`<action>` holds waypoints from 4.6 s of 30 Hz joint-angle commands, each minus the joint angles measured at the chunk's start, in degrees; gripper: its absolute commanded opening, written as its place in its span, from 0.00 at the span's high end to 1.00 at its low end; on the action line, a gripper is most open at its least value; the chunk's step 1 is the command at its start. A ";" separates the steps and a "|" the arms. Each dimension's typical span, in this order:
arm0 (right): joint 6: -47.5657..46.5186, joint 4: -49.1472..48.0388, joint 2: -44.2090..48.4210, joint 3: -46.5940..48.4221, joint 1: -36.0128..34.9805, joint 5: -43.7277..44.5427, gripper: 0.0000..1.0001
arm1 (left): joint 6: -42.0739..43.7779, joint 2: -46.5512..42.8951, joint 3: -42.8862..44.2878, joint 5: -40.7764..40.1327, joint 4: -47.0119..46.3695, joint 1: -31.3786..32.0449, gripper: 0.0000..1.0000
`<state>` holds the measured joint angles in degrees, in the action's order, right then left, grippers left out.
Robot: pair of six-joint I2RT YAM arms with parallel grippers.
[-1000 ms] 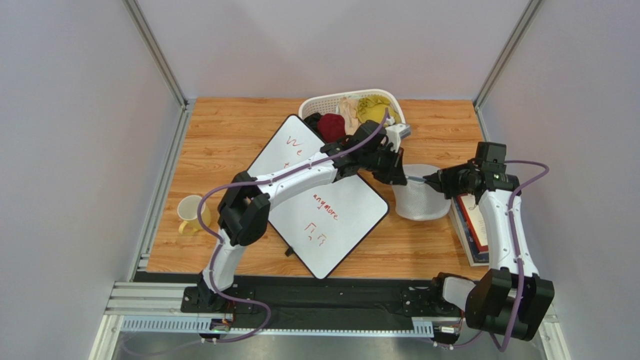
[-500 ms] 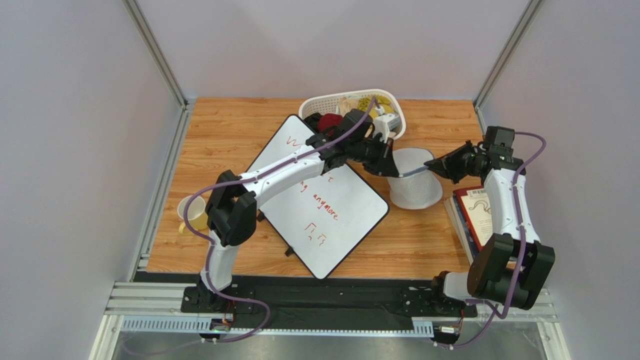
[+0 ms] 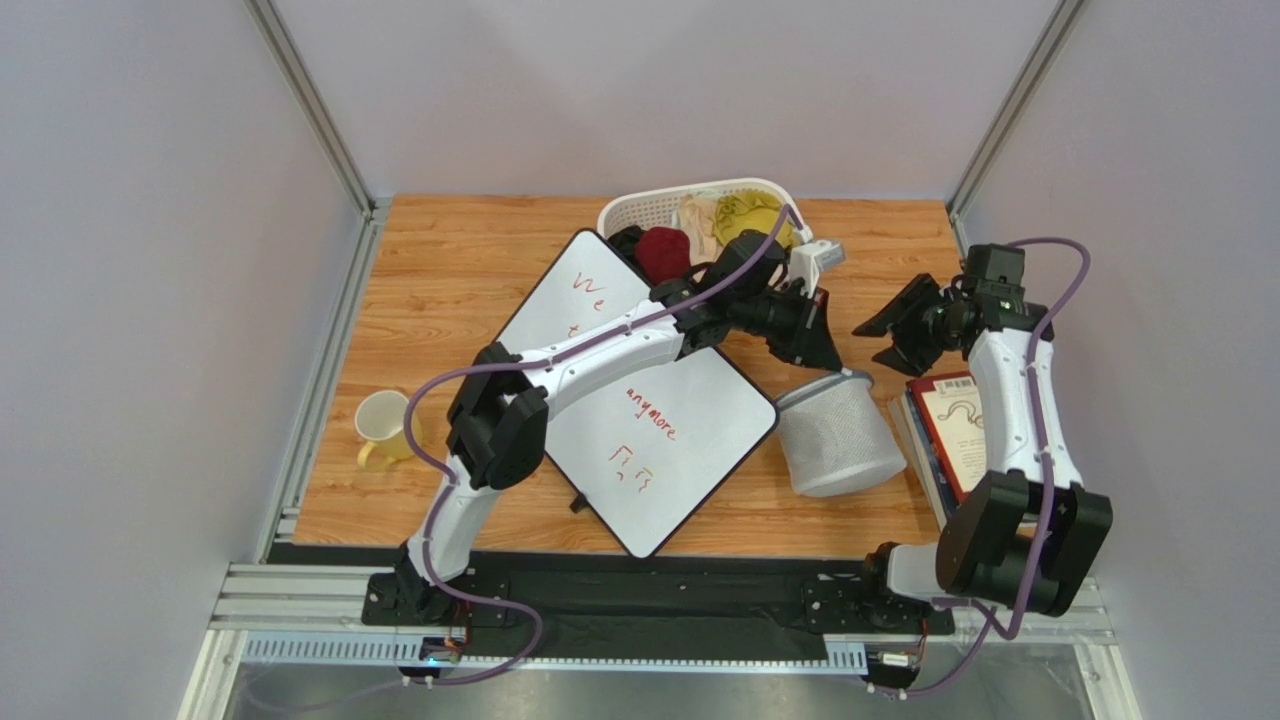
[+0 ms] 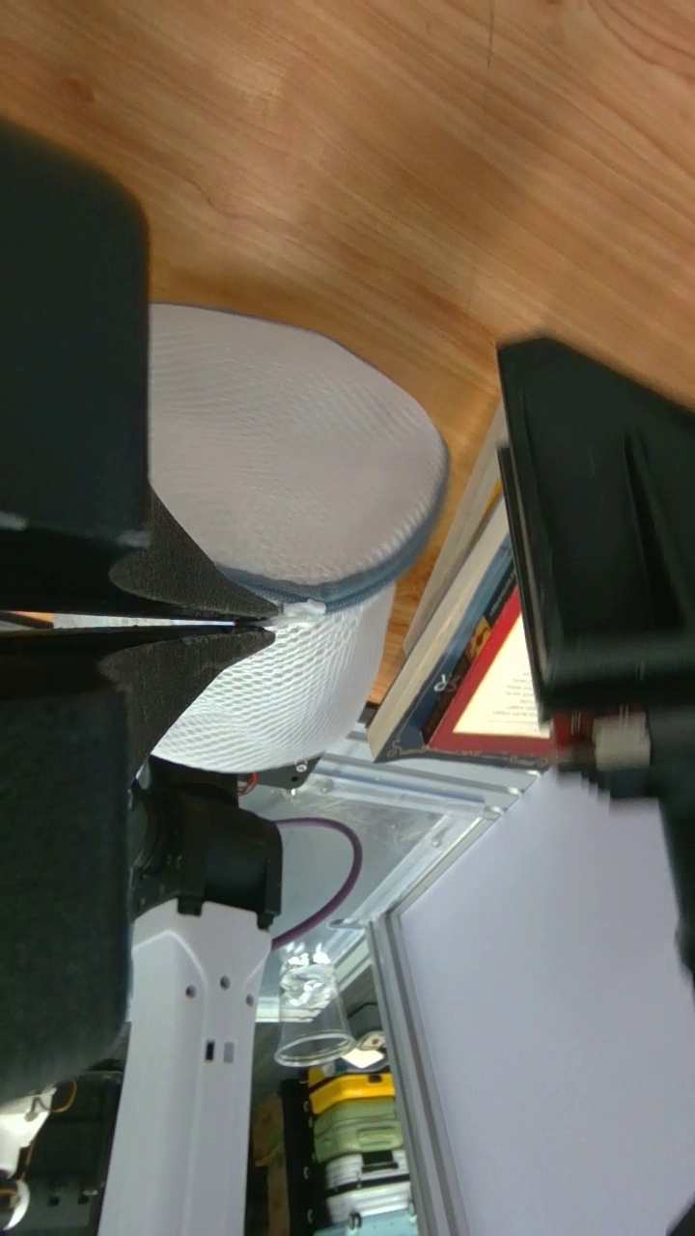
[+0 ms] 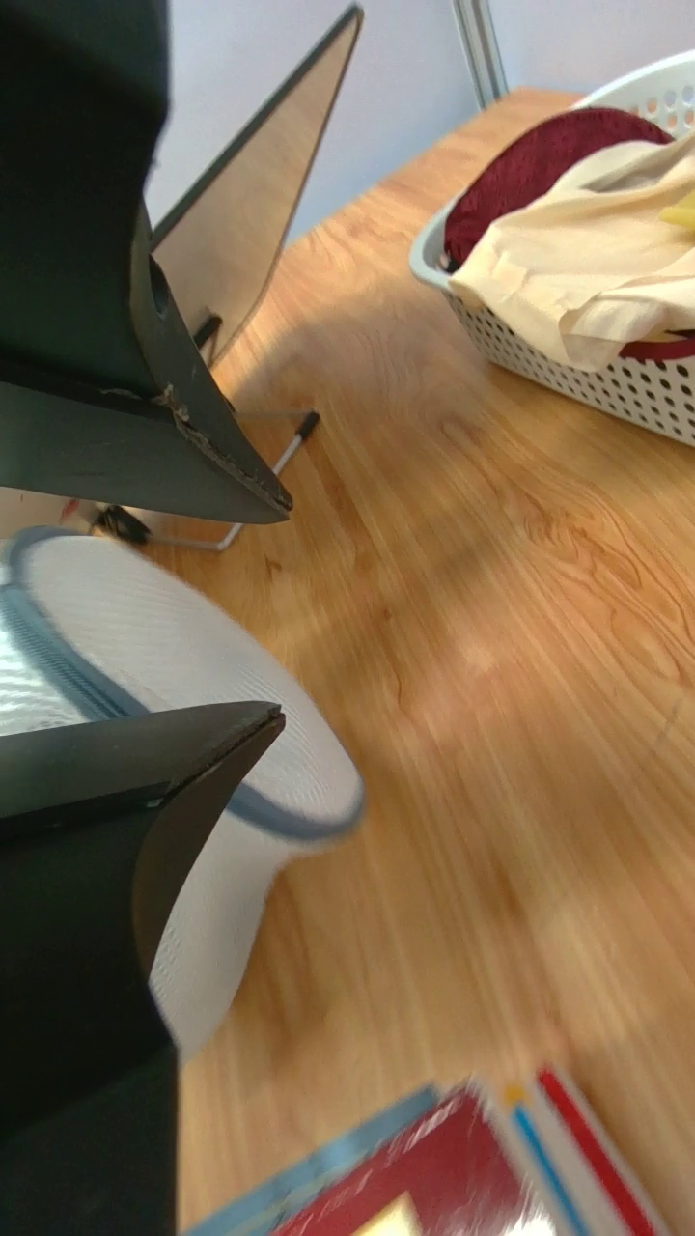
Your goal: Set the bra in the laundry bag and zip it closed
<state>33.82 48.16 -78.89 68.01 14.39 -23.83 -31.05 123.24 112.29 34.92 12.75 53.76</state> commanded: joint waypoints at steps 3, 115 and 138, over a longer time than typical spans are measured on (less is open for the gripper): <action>-2.80 7.29 10.59 0.81 -0.15 8.11 0.46 | 0.02 -0.28 2.76 -0.46 -0.63 -0.32 1.00; -7.47 1.59 6.73 -4.45 -14.13 -13.60 0.59 | 7.84 -13.38 -7.08 -3.36 6.14 -0.14 1.00; 2.64 -5.68 10.77 -8.58 1.51 -22.11 1.00 | 8.46 -13.46 -8.05 -5.55 7.11 -0.14 1.00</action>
<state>31.59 48.66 -70.19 60.71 13.52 -39.00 -23.81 112.84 103.70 31.16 20.82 53.54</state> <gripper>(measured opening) 0.019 0.003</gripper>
